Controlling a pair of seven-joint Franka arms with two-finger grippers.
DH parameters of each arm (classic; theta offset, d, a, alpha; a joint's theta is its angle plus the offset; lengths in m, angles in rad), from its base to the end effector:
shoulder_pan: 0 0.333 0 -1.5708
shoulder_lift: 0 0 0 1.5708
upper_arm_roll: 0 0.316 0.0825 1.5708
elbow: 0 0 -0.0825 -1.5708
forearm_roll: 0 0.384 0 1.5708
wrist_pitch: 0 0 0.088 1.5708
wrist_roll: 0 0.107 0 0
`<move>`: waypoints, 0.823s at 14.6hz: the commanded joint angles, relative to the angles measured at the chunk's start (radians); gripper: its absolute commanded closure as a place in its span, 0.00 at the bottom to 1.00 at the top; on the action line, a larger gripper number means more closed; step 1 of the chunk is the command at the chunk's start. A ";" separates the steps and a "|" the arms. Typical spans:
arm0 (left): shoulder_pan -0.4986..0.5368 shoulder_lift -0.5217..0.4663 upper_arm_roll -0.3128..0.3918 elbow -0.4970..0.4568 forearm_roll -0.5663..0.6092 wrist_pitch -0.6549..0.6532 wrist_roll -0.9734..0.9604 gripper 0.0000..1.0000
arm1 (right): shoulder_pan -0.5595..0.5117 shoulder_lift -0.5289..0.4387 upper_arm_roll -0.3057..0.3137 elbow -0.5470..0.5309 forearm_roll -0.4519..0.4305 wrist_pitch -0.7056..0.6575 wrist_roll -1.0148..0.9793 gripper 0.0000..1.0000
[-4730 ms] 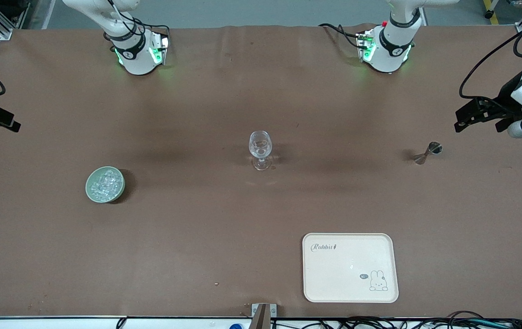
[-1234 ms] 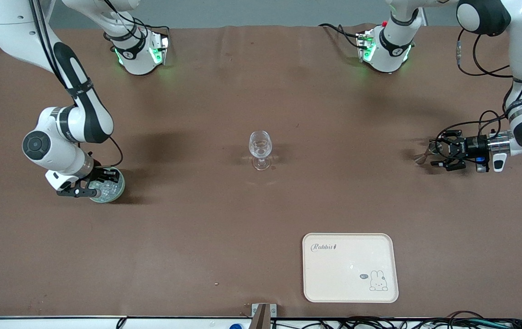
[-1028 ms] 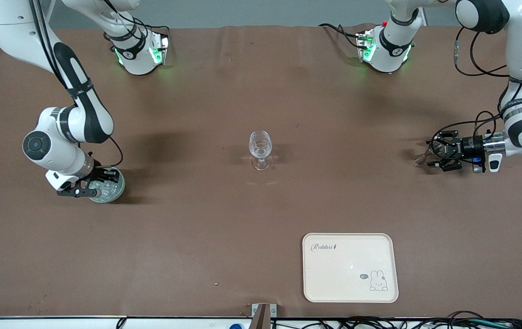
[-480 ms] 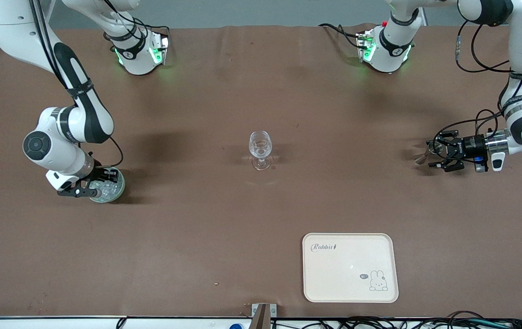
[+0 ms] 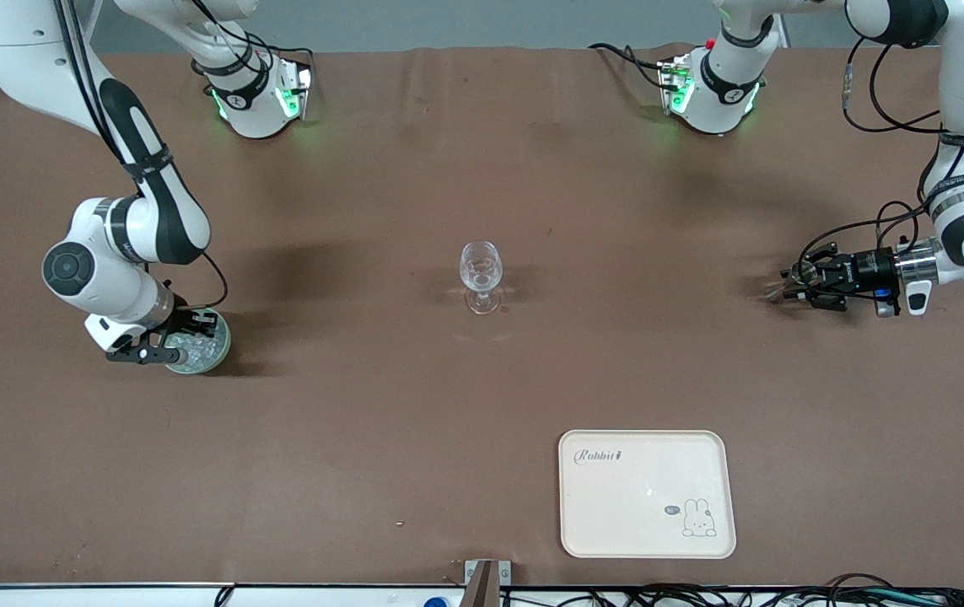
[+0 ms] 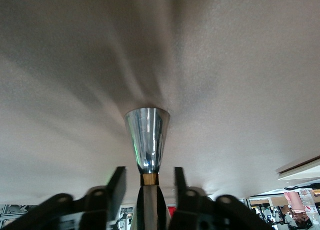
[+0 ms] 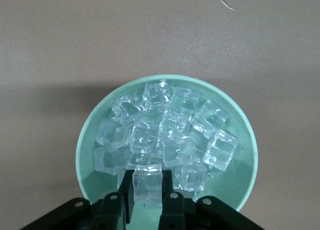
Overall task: Pour wine and add ice with both arms
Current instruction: 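Lift the ice cube with the right gripper while the left gripper lifts the jigger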
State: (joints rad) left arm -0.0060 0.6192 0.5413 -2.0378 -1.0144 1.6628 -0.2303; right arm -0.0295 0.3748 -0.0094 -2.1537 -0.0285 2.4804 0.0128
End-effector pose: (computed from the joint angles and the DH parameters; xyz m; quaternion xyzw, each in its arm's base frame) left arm 0.4769 0.1966 0.1493 0.6845 0.5722 -0.3125 0.3261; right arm 0.5632 -0.0218 0.2192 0.9996 -0.0141 -0.0242 0.0099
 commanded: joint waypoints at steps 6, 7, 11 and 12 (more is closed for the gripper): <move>0.038 -0.056 0.000 0.001 -0.033 -0.133 -0.014 0.99 | -0.007 -0.092 0.014 0.152 0.001 -0.267 -0.022 0.99; 0.034 -0.071 -0.001 0.007 -0.035 -0.153 -0.041 0.99 | -0.009 -0.127 0.014 0.162 0.004 -0.296 -0.017 0.99; 0.031 -0.183 -0.114 0.044 -0.036 -0.150 -0.281 0.99 | -0.030 -0.249 0.006 0.253 0.002 -0.444 0.012 0.99; 0.031 -0.217 -0.150 0.044 -0.038 -0.137 -0.334 1.00 | -0.038 -0.272 0.005 0.293 0.001 -0.498 0.010 0.99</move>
State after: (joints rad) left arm 0.0265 0.4842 0.4524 -1.9861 -1.0428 1.5130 -0.4580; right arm -0.0447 0.1627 -0.0105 -1.8981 -0.0266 2.0589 0.0074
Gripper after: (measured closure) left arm 0.775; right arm 0.749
